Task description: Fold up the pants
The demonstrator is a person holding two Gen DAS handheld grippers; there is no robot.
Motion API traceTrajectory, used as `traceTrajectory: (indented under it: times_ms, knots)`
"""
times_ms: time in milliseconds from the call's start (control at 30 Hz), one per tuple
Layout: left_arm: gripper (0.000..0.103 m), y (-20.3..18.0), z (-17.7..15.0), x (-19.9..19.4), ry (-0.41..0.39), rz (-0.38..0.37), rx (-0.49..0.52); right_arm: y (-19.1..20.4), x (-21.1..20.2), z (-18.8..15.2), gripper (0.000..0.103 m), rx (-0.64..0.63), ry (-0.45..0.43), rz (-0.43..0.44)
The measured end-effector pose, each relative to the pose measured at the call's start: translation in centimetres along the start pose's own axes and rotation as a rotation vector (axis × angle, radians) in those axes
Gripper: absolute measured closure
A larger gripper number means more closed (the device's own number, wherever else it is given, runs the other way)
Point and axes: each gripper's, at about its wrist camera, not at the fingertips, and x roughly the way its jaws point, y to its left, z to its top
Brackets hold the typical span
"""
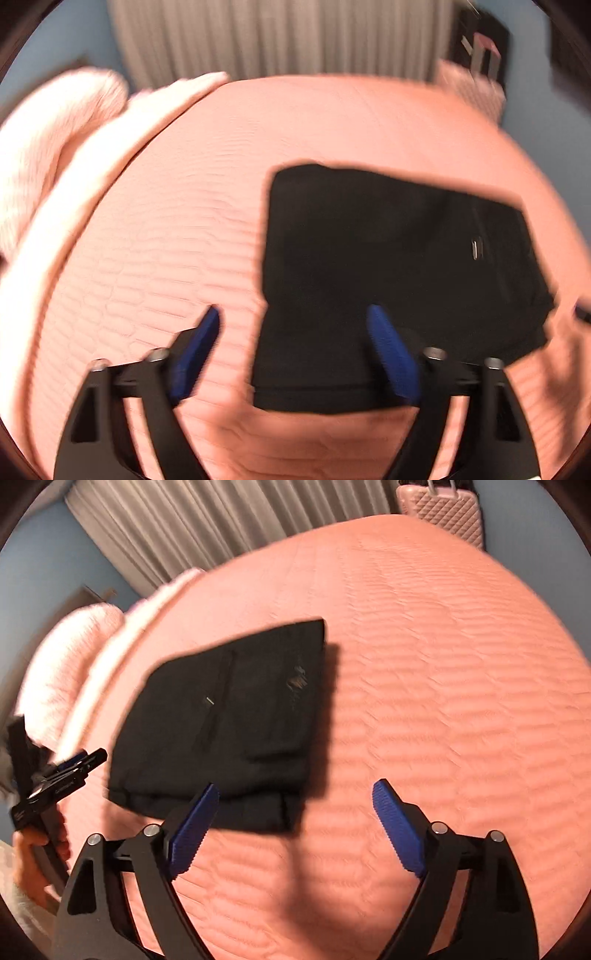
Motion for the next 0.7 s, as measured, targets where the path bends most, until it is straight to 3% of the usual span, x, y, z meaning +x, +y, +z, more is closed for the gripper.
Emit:
traceTrajectory:
  times_ms: [67,133,233,300,400,567,700]
  knots:
    - [0.016,3.6,0.9,1.8,0.064,-0.12,-0.146,-0.4,1.7,1.3,0.012,0.065,0.005,0.056]
    - [0.016,6.3,1.0,5.1,0.193,-0.158,-0.278,-0.8,3.4,1.9,0.012,0.119,0.026,0.092]
    - [0.016,7.1,0.1,8.0,0.266,-0.24,-0.344,-1.1,6.5,2.1,0.012,0.184,0.082,0.119]
    - [0.016,6.3,-0.2,7.7,0.212,-0.229,-0.307,-0.5,6.9,1.6,0.01,0.176,0.055,0.122]
    - [0.016,4.7,-0.8,7.6,0.211,-0.382,-0.28,0.6,7.6,0.6,0.01,0.16,0.086,0.217]
    - [0.015,1.4,-1.3,7.8,0.194,-0.277,-0.156,2.0,8.0,0.1,0.01,0.13,0.072,0.19]
    - [0.015,1.9,-0.9,7.6,0.191,-0.321,-0.191,2.0,8.2,0.3,0.011,0.14,0.069,0.208]
